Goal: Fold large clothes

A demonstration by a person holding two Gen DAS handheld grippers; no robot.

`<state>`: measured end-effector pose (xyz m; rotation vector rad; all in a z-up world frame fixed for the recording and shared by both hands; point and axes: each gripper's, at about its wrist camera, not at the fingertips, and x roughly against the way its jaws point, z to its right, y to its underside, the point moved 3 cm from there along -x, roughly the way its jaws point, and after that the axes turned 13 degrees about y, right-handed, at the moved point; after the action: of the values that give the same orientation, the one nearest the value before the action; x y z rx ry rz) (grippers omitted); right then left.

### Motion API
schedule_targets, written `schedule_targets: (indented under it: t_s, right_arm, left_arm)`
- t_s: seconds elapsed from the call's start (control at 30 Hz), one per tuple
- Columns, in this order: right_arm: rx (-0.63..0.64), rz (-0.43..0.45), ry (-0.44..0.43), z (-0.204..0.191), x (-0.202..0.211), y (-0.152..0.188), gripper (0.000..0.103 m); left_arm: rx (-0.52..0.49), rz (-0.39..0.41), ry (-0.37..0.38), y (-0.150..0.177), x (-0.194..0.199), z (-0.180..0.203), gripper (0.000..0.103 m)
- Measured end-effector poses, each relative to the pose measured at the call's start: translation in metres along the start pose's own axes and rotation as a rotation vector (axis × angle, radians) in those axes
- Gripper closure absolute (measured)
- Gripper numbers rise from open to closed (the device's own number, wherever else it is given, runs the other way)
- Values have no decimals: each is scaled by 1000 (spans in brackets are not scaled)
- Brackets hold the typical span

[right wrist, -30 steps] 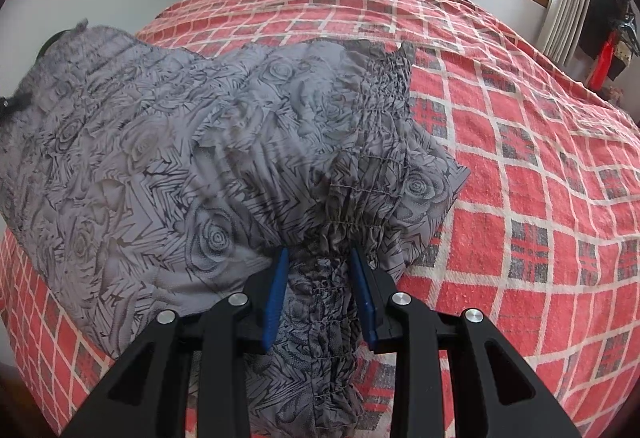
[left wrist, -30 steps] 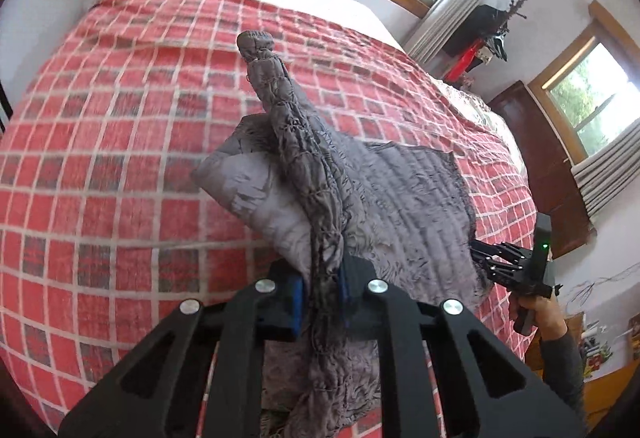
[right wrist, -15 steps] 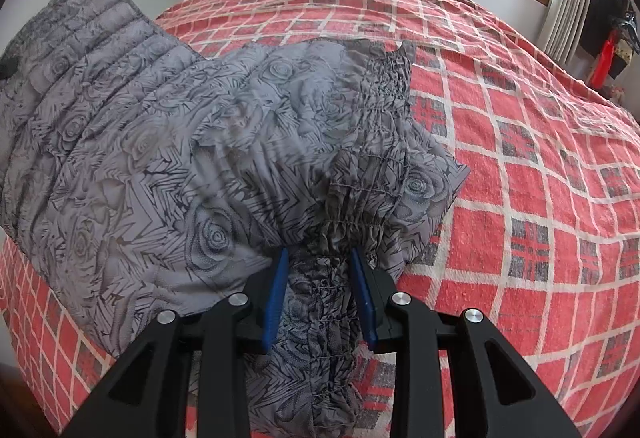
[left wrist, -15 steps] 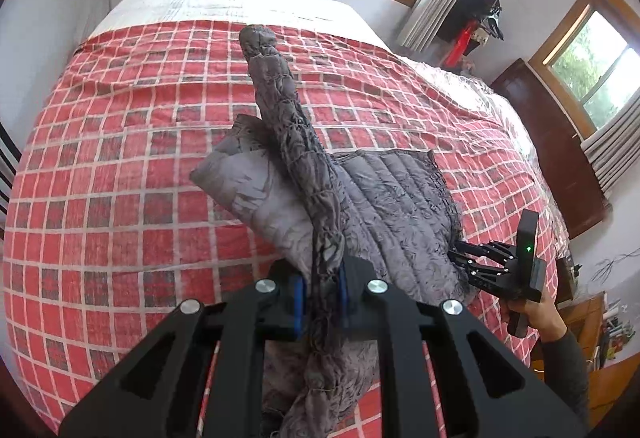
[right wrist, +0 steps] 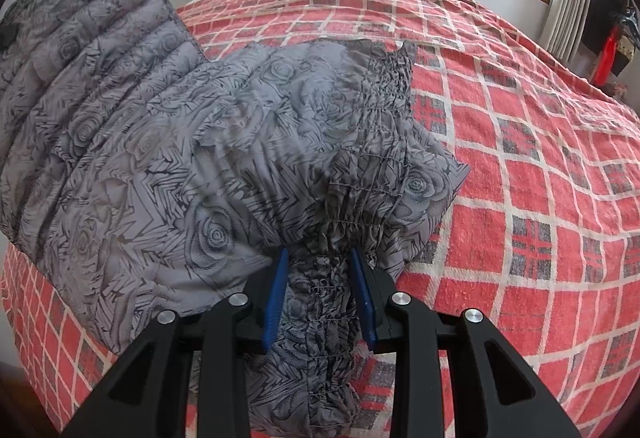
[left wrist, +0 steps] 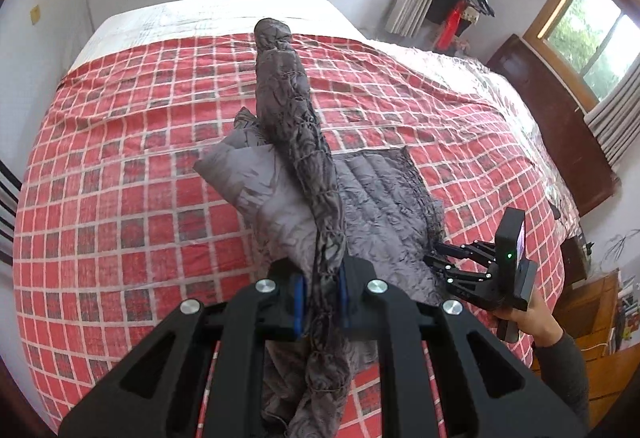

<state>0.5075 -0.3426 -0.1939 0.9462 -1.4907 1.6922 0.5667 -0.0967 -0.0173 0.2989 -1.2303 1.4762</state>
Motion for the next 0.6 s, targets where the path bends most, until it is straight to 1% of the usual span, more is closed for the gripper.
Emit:
schedule_targets:
  t_s: [0.2, 0.4, 0.6]
  right_arm:
    - [1, 5, -10, 1, 1, 1, 72]
    - [9, 8, -18, 3, 2, 1, 73]
    - [19, 13, -22, 3, 4, 2, 73]
  left_arm:
    - [-24, -26, -5, -8, -19, 26, 92]
    - [-48, -57, 12, -10, -47, 54, 92]
    - [-64, -88, 33, -6, -79, 75, 92]
